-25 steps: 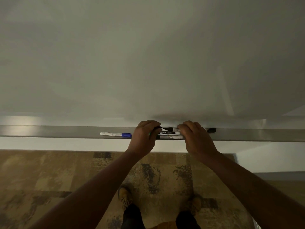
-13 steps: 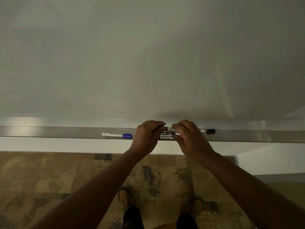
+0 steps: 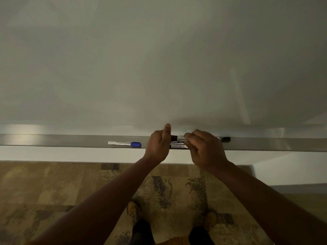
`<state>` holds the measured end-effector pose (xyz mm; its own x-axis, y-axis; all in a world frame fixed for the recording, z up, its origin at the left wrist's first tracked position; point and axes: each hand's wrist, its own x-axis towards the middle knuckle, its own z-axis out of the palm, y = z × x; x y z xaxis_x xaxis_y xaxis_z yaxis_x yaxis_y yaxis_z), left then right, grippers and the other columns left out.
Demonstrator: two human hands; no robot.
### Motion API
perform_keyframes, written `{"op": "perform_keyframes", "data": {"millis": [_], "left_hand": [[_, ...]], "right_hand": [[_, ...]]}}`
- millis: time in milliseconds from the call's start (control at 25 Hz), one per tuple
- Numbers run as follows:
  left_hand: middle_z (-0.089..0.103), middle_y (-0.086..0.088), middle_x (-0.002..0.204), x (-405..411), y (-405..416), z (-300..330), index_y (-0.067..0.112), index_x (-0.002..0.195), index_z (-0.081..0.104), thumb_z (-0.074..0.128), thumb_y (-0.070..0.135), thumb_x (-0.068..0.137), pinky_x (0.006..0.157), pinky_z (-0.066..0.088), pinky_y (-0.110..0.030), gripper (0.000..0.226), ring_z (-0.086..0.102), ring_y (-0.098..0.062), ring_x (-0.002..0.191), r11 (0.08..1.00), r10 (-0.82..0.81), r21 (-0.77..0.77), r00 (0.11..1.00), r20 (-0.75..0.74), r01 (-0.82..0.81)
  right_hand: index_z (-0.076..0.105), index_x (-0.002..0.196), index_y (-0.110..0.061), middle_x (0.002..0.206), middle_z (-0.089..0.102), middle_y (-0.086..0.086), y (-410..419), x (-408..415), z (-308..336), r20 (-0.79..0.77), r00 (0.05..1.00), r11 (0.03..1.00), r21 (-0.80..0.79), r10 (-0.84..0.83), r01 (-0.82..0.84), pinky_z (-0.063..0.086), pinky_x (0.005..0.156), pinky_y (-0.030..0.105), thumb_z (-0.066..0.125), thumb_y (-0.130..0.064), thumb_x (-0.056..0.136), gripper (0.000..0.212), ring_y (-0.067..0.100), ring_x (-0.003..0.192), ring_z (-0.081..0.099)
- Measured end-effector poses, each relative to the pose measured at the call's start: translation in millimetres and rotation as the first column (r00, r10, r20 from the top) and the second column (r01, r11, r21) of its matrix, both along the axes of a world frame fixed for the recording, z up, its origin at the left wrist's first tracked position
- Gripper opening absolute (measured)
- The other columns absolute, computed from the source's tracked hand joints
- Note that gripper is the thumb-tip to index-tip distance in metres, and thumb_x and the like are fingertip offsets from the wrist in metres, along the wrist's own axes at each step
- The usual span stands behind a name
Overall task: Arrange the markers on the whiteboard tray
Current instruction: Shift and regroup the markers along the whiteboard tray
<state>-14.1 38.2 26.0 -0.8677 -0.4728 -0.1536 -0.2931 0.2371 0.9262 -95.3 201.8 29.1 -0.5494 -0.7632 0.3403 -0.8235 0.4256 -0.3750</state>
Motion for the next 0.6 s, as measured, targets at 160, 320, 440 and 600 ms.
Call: {"op": "perform_keyframes", "data": {"millis": [160,320,440,600], "left_hand": [[0.044,0.008,0.039,-5,2,1,0.026,0.045,0.044,0.027,0.046,0.105,0.049,0.033,-0.03,0.065,0.039,-0.006,0.04,1.0,-0.007,-0.018,1.0,-0.023,0.007],[0.047,0.009,0.042,-5,-2,-5,0.025,0.053,0.041,0.025,0.051,0.104,0.051,0.033,-0.029,0.059,0.041,-0.006,0.043,0.99,-0.085,-0.106,0.996,0.043,0.089],[0.053,0.004,0.053,-2,3,-14,0.021,0.062,0.049,0.022,0.058,0.101,0.054,0.036,-0.031,0.06,0.048,-0.012,0.052,0.974,-0.138,-0.16,0.978,0.153,0.163],[0.061,0.001,0.066,-12,20,-23,0.021,0.072,0.057,0.019,0.065,0.095,0.059,0.041,-0.03,0.062,0.056,-0.012,0.06,0.974,-0.189,-0.086,0.959,0.21,0.211]], "right_hand": [[0.066,0.105,-0.012,0.082,0.065,0.001,0,-1,2,0.019,1.0,1.0,-0.018,-0.006,0.006,0.047,0.051,0.029,0.057,-0.024,0.091,0.02,0.02,0.063,0.057],[0.063,0.109,-0.014,0.09,0.063,0.0,5,-3,-8,0.092,0.996,1.0,0.029,-0.004,0.001,0.048,0.055,0.029,0.049,-0.031,0.096,0.026,0.018,0.069,0.058],[0.063,0.113,-0.013,0.101,0.057,0.0,14,-9,-20,0.159,0.987,0.997,0.076,-0.002,-0.01,0.049,0.067,0.031,0.057,-0.026,0.095,0.023,0.016,0.082,0.055],[0.065,0.115,-0.022,0.104,0.065,-0.005,33,-24,-34,0.067,0.995,0.979,0.196,-0.077,0.063,0.04,0.079,0.041,0.065,-0.024,0.089,0.026,0.022,0.097,0.052]]}}
